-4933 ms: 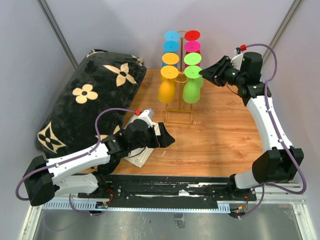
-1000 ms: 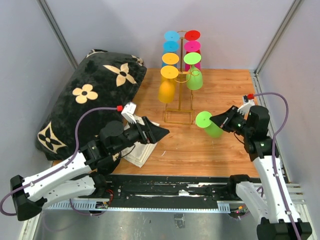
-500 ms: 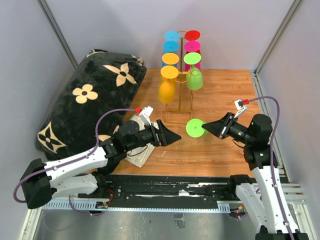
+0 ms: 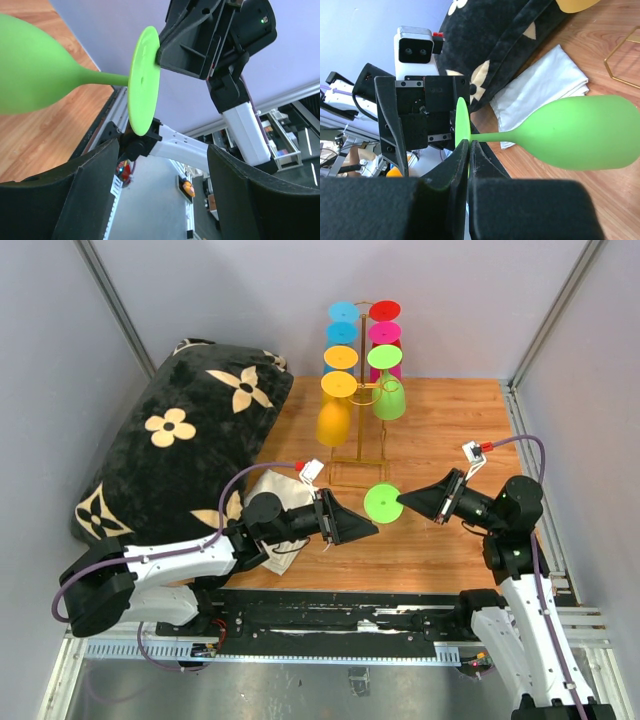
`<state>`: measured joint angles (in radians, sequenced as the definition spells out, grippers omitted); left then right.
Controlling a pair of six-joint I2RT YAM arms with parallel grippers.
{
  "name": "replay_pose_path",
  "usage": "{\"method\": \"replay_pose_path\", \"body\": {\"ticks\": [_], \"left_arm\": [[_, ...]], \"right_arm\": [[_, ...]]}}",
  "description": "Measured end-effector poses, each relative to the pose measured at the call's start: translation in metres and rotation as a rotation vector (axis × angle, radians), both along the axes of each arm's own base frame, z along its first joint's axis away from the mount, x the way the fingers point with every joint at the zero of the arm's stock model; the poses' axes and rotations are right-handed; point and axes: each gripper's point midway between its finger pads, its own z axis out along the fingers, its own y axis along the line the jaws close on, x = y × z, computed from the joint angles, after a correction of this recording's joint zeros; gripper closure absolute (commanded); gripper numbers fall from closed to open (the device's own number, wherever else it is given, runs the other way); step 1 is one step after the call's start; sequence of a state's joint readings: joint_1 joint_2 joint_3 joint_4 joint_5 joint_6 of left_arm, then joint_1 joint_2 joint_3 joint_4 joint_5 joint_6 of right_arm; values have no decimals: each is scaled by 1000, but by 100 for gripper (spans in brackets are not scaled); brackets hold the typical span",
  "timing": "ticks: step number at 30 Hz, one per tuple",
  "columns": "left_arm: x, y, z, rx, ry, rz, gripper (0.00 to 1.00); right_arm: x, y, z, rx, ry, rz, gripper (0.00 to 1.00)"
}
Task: Take the wine glass off the wine glass rack
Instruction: Place the wine glass at the center of the board.
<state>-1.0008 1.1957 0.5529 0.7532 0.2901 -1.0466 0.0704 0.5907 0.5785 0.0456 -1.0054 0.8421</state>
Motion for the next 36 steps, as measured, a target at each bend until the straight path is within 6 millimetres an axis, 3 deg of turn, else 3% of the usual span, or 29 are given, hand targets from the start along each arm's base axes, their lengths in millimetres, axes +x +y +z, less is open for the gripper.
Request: {"method": "replay_pose_path", "body": {"ticks": [2, 8, 13, 20, 26, 28, 29, 33, 34, 36], "left_arm": [[-5, -3, 1, -9, 0, -15, 36], [-2, -3, 10, -41, -15, 11, 47], [0, -7, 13, -57, -13, 11, 67], [-1, -6, 12, -66, -14, 8, 73], [-1, -9, 7, -50, -27, 1, 99], [0, -8, 4, -36, -50, 5, 99], [0, -8, 3, -27, -60, 6, 100], [0, -5, -1, 11, -125, 14, 99], [0, -4, -1, 19, -147, 17, 100], [-2, 2, -2, 48, -209, 20, 100]], "right_arm": [[-2, 1, 2, 3, -7, 13, 99], [-11, 8, 5, 6, -30, 74, 99], [-11, 11, 9, 8, -51, 100, 99], [-17, 16, 12, 10, -75, 130, 99], [-20, 16, 15, 11, -101, 139, 99], [-21, 16, 14, 8, -108, 146, 96], [-21, 16, 14, 5, -111, 148, 91], [-25, 15, 8, -23, -116, 156, 39], [-25, 15, 6, -33, -112, 157, 30], [-26, 13, 4, -66, -113, 141, 22]]}}
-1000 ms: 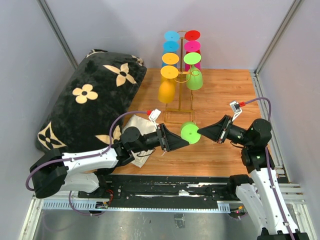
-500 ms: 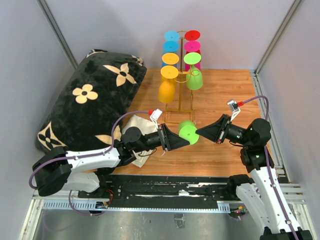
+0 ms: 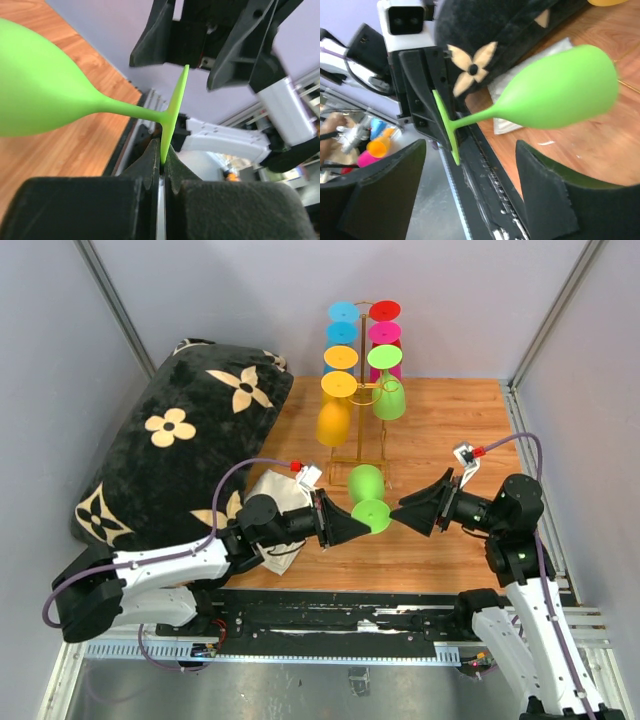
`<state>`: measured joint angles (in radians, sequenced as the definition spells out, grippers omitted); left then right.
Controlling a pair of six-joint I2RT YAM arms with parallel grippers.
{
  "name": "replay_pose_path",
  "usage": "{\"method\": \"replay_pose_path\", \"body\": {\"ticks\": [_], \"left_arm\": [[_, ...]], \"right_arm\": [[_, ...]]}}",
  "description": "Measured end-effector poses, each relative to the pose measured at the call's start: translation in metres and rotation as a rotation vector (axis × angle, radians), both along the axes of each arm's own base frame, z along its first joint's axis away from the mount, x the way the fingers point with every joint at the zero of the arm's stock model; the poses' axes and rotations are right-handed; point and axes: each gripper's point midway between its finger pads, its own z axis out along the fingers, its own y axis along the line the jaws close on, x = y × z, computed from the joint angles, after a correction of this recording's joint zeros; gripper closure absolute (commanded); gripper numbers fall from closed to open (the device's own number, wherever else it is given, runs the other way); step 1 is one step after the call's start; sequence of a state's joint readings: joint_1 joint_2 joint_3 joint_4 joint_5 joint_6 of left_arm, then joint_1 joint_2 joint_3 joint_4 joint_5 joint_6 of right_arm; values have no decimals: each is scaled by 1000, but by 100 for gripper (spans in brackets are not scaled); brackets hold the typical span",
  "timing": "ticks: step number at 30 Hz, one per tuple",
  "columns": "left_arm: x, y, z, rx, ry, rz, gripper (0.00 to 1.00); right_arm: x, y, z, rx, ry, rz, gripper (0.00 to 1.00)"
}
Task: Take the wine glass off the wine glass rack
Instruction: Place the wine glass at the center of the board.
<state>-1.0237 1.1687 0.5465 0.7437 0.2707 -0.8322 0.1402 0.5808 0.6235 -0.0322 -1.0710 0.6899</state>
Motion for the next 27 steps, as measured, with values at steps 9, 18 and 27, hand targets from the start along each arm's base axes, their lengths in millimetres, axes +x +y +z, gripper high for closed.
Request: {"method": "replay_pose_path", "body": {"ticks": [9, 18, 27], "left_arm": [[-28, 50, -48, 249, -342, -61, 100], [-70, 80, -70, 290, -638, -259, 99], [-79, 89, -90, 438, -790, -436, 100]], "right_arm": [[35, -42, -20, -207, -16, -379, 6], [52, -84, -40, -308, 20, -656, 3], [44, -24, -31, -109, 54, -293, 9]]}}
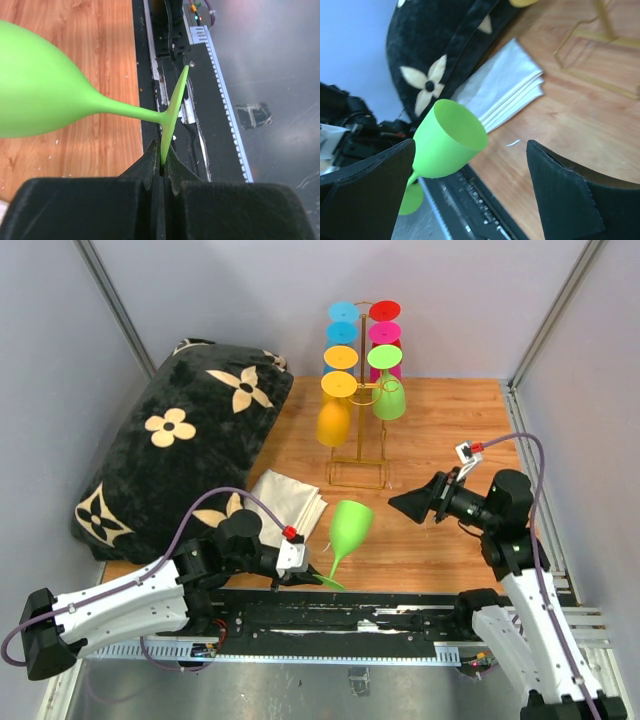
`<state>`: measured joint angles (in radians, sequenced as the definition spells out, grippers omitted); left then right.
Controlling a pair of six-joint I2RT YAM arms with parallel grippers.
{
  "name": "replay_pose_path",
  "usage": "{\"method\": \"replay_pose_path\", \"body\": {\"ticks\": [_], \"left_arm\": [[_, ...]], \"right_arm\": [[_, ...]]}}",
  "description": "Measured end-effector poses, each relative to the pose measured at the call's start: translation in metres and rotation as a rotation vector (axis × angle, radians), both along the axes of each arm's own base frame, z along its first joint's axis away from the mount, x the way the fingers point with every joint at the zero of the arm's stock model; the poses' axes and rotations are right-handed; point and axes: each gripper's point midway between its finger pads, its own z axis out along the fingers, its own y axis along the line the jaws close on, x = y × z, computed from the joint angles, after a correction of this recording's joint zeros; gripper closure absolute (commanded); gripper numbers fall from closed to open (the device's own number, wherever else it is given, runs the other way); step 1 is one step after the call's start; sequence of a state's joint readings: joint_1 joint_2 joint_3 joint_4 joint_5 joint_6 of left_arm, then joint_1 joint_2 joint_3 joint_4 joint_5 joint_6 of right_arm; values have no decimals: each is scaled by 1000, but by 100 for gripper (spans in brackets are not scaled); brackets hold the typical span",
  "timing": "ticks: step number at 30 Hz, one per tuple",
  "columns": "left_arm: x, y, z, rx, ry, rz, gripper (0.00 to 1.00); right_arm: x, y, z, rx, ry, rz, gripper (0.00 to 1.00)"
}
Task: Take the wine glass off the wine glass rack
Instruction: Place the wine glass at the center of the board.
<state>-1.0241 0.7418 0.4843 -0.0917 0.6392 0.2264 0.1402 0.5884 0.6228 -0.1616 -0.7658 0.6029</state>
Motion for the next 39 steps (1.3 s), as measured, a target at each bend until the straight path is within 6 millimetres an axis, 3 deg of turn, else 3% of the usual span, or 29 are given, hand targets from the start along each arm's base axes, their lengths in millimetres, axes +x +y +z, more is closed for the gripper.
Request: {"method": "replay_pose_path", "body": {"ticks": [10, 14, 18, 21, 27, 31, 35, 39], "left_arm": [[-5, 6, -16, 19, -121, -96, 99], [-6, 6, -16, 15, -133, -105, 100], [-7, 7, -19, 17, -130, -106, 99], [-7, 9, -21, 24, -127, -107, 100], [-6, 11, -22, 30, -132, -96, 100], [-5, 12, -24, 40, -138, -86, 100], [-4, 13, -24, 43, -143, -83, 99], [-3, 15, -26, 53, -147, -76, 100]], "right_arm": [[-25, 34, -8, 97, 119, 308, 18], [-36, 51, -17, 94, 166, 414, 30], [-50, 70, -30, 77, 236, 524, 35], [-52, 76, -32, 72, 250, 554, 38], [-51, 78, -29, 80, 226, 581, 57], [-53, 79, -26, 87, 212, 599, 57], [-56, 80, -23, 93, 196, 623, 45], [-60, 83, -19, 96, 174, 646, 52]]}}
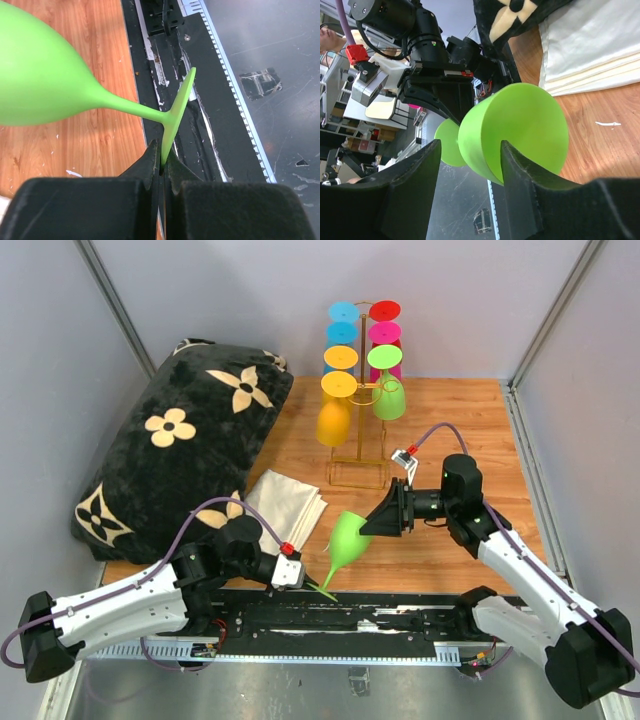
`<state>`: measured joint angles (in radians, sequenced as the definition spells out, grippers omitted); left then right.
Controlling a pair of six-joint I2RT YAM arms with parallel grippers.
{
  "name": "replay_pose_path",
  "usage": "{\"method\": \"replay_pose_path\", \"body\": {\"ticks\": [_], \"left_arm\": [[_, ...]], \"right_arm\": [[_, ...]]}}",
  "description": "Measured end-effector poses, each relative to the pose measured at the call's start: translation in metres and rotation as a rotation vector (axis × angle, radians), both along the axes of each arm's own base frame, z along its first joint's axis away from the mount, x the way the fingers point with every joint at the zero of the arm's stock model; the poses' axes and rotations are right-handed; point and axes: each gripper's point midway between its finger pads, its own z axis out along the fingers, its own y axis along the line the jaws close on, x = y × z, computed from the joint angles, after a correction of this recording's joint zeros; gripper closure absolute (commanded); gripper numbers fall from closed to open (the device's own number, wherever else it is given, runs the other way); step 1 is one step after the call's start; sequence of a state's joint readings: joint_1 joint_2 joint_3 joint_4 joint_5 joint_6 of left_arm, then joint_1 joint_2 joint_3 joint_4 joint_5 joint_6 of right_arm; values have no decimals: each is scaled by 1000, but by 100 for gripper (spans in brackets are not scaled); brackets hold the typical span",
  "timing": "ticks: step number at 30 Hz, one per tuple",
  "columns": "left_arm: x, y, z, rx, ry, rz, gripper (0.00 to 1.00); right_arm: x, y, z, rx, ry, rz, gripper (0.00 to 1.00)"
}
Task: Take the wine glass off the wine glass rack
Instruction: Place the wine glass at the center of the board.
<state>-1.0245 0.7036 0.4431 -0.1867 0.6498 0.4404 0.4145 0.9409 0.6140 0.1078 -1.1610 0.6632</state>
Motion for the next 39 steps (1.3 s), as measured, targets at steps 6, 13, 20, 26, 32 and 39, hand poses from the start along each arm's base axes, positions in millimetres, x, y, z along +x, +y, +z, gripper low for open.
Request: {"method": "replay_pose_path", "body": {"ticks": [6, 13, 20, 26, 32, 39], "left_arm": [[-1, 0, 0, 2, -1, -3, 99], [-1, 1, 0, -3, -7, 1, 99], [2, 3, -4, 2, -15, 21, 89], [4, 4, -8, 14, -13, 39, 83], [10, 5, -11, 25, -11, 83, 62], [16, 3, 1, -17, -30, 117, 3]], "right_arm": [[-4, 3, 2, 6, -14, 18, 67], [-8, 4, 6, 17, -45, 28, 85], [-15, 3, 10, 26, -62, 50, 99], [-22, 1, 11, 8, -90, 48, 99], [-25, 1, 13, 6, -124, 46, 99], [-19, -1, 6, -31, -136, -7, 99]]}}
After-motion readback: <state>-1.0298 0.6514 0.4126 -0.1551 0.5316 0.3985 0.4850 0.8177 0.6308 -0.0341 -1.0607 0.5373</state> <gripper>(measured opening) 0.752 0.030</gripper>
